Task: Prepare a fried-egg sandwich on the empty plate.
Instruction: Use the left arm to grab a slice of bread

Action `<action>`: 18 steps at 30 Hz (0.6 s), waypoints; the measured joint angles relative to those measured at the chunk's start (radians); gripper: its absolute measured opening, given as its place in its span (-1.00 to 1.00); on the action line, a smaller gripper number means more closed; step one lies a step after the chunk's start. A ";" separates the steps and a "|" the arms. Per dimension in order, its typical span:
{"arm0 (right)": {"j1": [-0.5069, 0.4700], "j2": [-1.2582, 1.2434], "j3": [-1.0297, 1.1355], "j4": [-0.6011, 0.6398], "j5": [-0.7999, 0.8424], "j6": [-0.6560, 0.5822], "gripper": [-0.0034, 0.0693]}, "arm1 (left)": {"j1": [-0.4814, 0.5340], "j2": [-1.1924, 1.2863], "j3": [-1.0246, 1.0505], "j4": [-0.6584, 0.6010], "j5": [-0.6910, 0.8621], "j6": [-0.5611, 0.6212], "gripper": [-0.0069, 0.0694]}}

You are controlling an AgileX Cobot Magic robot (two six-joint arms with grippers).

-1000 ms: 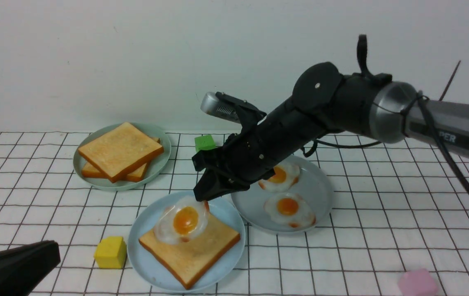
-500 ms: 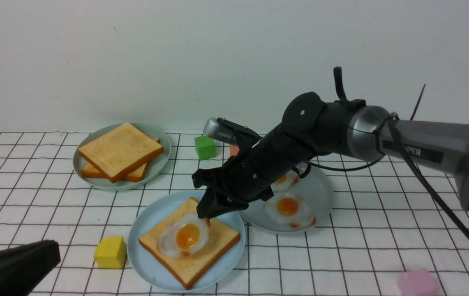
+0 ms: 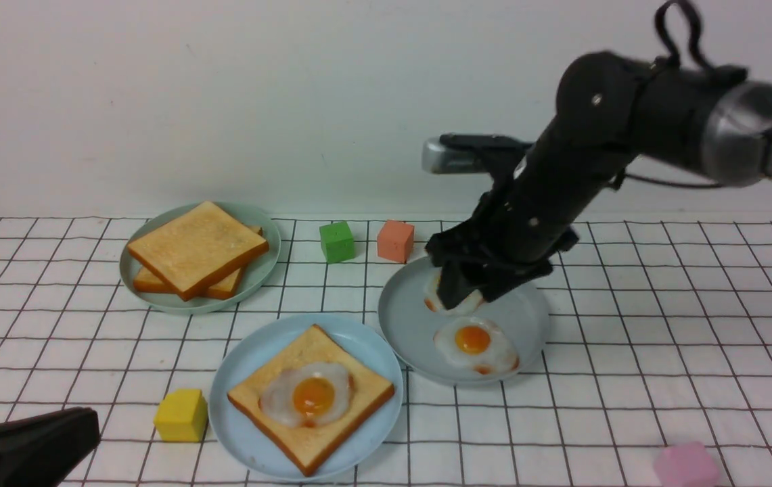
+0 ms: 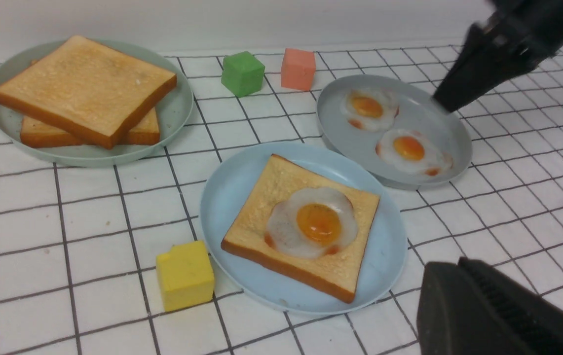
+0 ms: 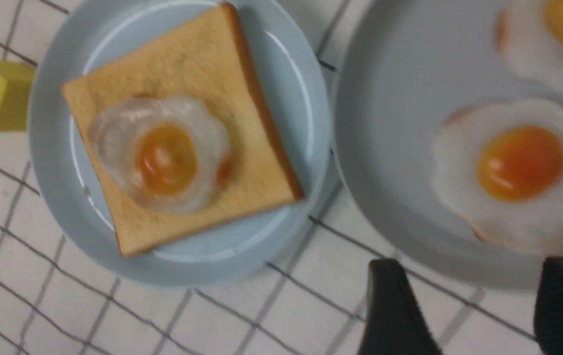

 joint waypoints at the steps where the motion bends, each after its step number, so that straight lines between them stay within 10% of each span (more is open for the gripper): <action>1: 0.000 -0.029 0.003 -0.024 0.023 0.016 0.03 | 0.000 0.017 0.000 -0.001 0.003 0.000 -0.80; 8: 0.003 -0.381 0.125 -0.118 0.102 0.093 -0.60 | 0.000 0.272 -0.107 -0.071 0.054 0.010 -0.85; 18: 0.005 -0.822 0.425 -0.117 0.067 0.151 -0.70 | 0.035 0.701 -0.473 -0.095 0.234 0.293 -0.85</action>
